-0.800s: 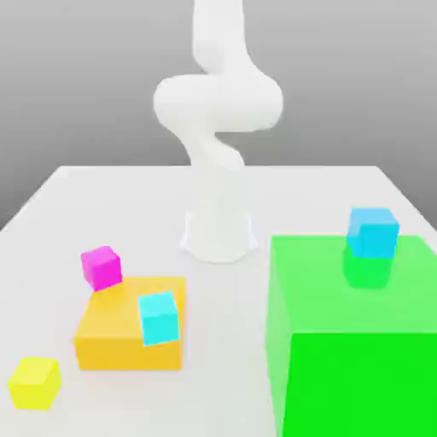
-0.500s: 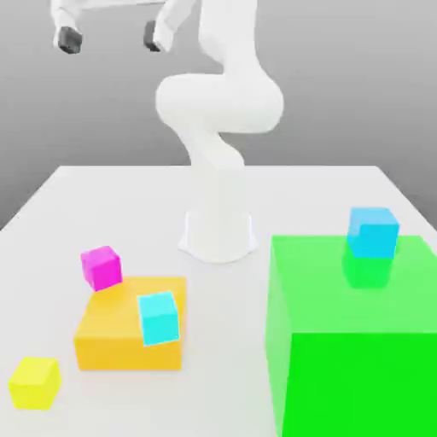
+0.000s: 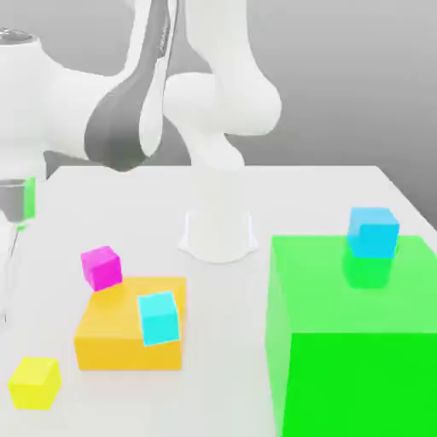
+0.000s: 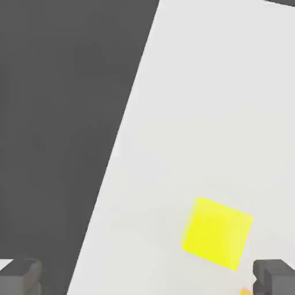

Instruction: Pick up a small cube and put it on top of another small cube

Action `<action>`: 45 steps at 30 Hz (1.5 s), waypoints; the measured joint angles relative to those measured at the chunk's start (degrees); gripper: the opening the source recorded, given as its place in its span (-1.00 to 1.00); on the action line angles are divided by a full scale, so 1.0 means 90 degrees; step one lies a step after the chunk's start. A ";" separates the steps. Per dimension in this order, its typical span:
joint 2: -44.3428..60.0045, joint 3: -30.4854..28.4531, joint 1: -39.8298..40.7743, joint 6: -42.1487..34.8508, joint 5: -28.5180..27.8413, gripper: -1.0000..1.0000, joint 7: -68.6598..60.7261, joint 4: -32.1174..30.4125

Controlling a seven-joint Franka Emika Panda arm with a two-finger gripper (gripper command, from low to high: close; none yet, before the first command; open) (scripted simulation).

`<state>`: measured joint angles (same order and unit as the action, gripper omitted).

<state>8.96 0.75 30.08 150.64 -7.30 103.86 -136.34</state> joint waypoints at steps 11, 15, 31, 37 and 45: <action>0.1913 -0.0029 0.0325 0.1214 0.0740 -1.00 0.0400 0.0113; 0.1992 -0.0031 0.0324 0.1288 0.0735 -1.00 0.0406 0.0128; -0.1230 -0.0503 0.0483 -0.0515 -0.0345 -1.00 0.1143 -0.1461; -0.2604 -0.0603 0.0632 -0.1023 -0.0392 -1.00 0.1165 -0.2304; -0.4498 -0.0918 0.0679 -0.1642 0.0009 -1.00 0.0853 -0.3452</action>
<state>-31.52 -7.51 36.20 135.86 -7.21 111.54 -167.41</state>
